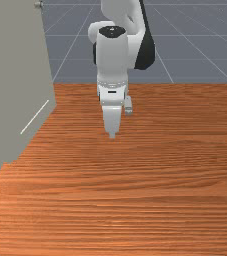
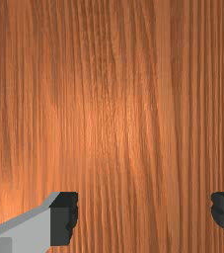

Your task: Open the cabinet door

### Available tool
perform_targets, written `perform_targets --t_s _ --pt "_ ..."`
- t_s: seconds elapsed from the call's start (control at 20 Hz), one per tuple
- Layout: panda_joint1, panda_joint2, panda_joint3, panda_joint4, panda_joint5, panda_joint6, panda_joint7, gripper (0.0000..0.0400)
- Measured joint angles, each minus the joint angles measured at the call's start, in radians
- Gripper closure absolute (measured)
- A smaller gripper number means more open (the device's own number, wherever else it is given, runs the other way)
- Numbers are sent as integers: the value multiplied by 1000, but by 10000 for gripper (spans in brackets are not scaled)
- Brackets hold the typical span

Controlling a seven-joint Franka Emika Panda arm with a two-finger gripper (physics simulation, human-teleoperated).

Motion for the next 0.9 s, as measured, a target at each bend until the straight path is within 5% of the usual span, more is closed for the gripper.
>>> perform_targets --t_s 0.2,0.25,0.3,0.4,0.55,0.9 --pt "0 -9 -34 -25 -26 -38 58 0" --pt "21 -138 -47 -174 -22 -118 305 154" --pt "41 -252 -50 -248 4 -198 535 249" --pt "57 -353 -57 -298 80 -298 950 343" --pt "39 -401 -78 -342 186 -351 1298 387" --pt "27 -693 -74 -541 221 -351 1381 400"
